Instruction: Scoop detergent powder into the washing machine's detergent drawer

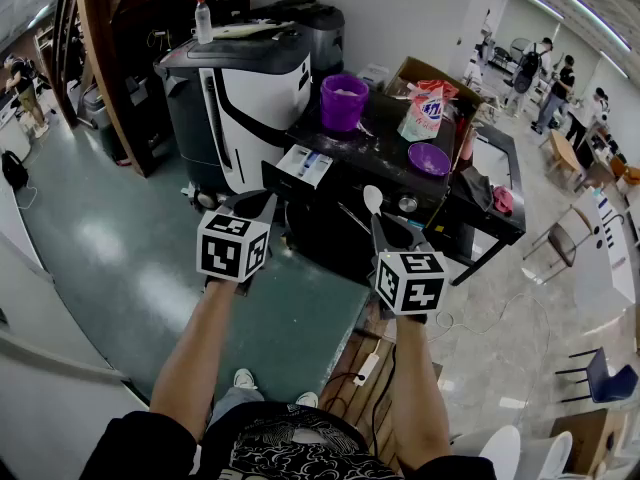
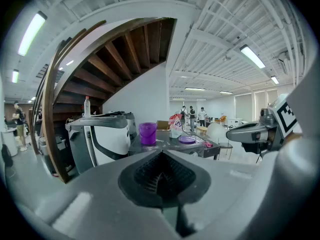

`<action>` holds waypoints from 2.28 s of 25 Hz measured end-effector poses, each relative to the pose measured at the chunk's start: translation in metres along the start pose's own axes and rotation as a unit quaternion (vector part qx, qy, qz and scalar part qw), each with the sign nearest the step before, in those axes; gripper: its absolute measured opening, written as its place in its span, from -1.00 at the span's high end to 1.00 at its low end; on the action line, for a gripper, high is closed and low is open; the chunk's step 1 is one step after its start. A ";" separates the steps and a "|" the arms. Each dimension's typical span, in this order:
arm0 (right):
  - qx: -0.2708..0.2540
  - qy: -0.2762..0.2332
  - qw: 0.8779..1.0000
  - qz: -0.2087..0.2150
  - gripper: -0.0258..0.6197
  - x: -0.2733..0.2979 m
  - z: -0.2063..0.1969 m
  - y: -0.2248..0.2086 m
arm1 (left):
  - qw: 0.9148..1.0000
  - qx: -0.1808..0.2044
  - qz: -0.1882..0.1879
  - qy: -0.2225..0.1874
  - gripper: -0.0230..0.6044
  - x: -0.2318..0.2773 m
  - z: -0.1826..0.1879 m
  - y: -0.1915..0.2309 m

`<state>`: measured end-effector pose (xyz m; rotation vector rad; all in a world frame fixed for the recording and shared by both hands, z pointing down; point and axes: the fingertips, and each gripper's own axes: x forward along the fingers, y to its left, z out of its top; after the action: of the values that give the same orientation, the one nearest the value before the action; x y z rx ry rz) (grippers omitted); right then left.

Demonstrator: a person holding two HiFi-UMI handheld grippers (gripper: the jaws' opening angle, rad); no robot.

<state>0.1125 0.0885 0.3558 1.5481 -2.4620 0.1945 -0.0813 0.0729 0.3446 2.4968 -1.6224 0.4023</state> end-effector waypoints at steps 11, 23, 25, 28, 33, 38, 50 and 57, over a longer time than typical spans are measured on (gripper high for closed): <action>0.011 0.003 1.000 0.005 0.81 -0.006 -0.009 -0.010 | 1.000 0.005 -0.001 0.006 0.93 0.008 -0.001 -0.013; 0.005 0.011 1.000 0.003 0.81 0.012 -0.011 -0.024 | 1.000 0.006 -0.004 0.001 0.93 0.033 0.006 -0.005; 0.003 0.014 1.000 0.002 0.81 0.020 -0.010 -0.026 | 1.000 0.004 -0.006 0.001 0.93 0.043 0.008 0.001; 0.001 0.016 1.000 -0.001 0.81 0.036 -0.008 -0.032 | 1.000 0.002 -0.010 0.001 0.93 0.059 0.010 0.010; 0.002 0.018 1.000 -0.002 0.81 0.069 -0.004 -0.042 | 1.000 0.008 -0.017 0.005 0.93 0.093 0.012 0.024; 0.003 0.023 1.000 -0.003 0.81 0.106 0.004 -0.050 | 1.000 0.009 -0.024 0.009 0.93 0.128 0.017 0.045; 0.008 0.040 0.999 -0.023 0.81 0.191 0.035 -0.064 | 0.999 0.002 -0.048 0.015 0.93 0.198 0.038 0.107; 0.006 0.043 0.999 -0.033 0.81 0.237 0.050 -0.063 | 0.998 -0.001 -0.061 0.012 0.93 0.231 0.047 0.144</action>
<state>0.0640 -0.1568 0.3684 1.5894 -2.3455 0.2598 -0.1167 -0.1997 0.3637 2.5635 -1.4517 0.4134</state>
